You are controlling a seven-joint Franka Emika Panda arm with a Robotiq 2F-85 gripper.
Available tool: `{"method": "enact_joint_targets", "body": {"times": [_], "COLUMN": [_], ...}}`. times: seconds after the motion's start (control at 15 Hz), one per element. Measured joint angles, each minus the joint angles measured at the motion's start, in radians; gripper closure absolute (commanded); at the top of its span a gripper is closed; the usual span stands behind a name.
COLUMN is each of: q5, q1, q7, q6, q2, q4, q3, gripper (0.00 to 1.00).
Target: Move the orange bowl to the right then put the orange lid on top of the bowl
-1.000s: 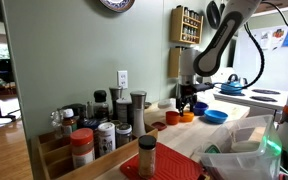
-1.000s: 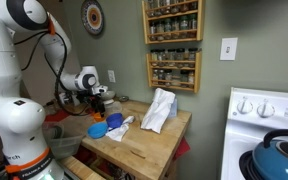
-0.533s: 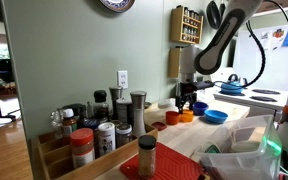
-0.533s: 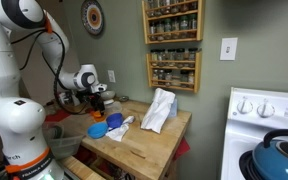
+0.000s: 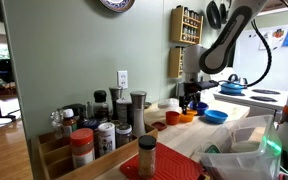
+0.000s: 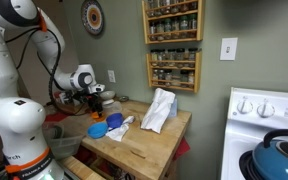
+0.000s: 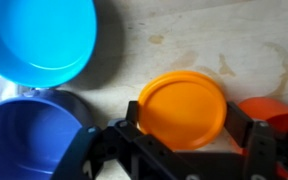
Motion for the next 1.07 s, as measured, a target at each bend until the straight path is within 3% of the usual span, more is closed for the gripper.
{"method": "enact_joint_targets", "body": {"times": [1.07], "q5": [-0.054], "q1": [0.000], "q7": [0.043], "q6": [0.052], "q2": [0.011], "q4": [-0.002], "q3": [0.005], "gripper": [0.41]}}
